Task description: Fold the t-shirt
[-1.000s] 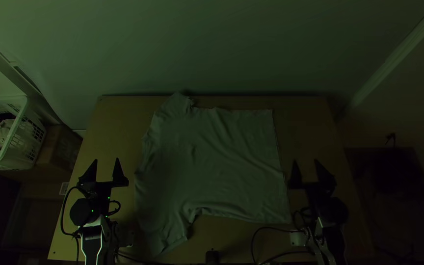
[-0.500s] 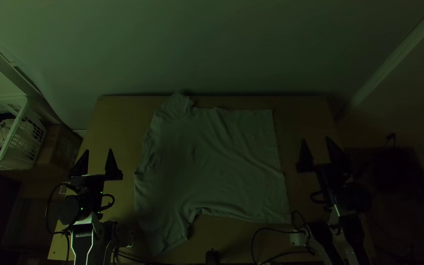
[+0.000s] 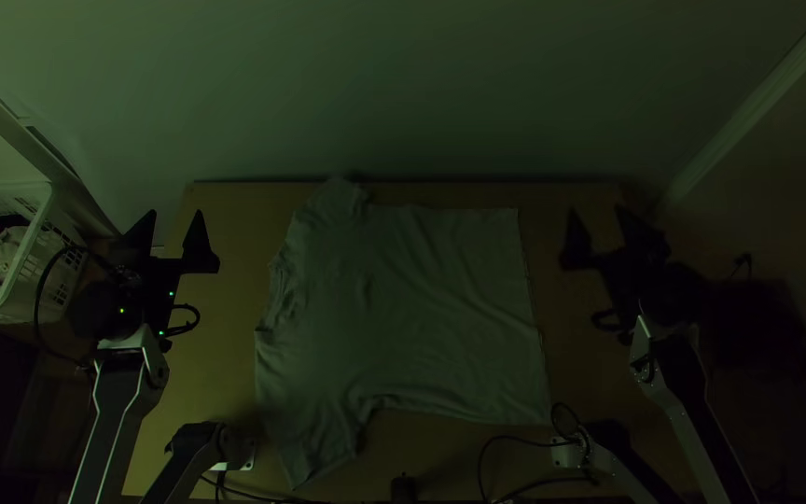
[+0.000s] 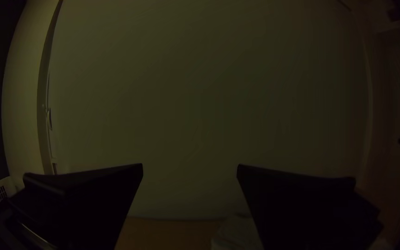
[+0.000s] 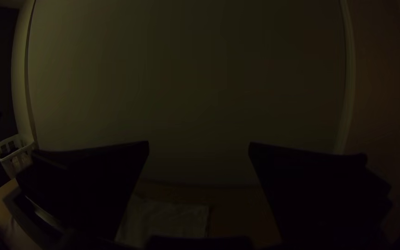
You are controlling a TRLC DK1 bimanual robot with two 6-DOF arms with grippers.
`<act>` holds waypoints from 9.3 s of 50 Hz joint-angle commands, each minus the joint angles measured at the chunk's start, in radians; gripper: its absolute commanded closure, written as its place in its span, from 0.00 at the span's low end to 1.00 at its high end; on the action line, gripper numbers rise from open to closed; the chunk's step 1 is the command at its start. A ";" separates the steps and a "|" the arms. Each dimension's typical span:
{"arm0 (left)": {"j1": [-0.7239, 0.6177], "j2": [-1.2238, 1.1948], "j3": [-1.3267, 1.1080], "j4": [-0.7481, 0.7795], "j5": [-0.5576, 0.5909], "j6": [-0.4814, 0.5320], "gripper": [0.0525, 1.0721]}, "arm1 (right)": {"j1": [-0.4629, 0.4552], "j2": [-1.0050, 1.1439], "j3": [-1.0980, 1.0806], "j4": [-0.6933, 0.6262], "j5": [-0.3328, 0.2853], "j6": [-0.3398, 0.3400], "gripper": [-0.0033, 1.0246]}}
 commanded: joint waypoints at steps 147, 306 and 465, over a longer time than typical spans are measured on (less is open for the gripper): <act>-0.210 1.679 1.489 -0.997 -0.106 0.042 0.97 | -0.133 1.269 1.034 -0.713 -0.094 0.279 0.04; -0.117 1.192 1.012 -0.825 0.081 -0.071 0.97 | -0.066 1.348 1.235 -0.933 -0.001 0.206 0.97; -0.506 0.042 -0.012 -1.525 0.110 -0.254 0.06 | 0.076 0.186 0.005 -1.026 0.022 0.236 0.04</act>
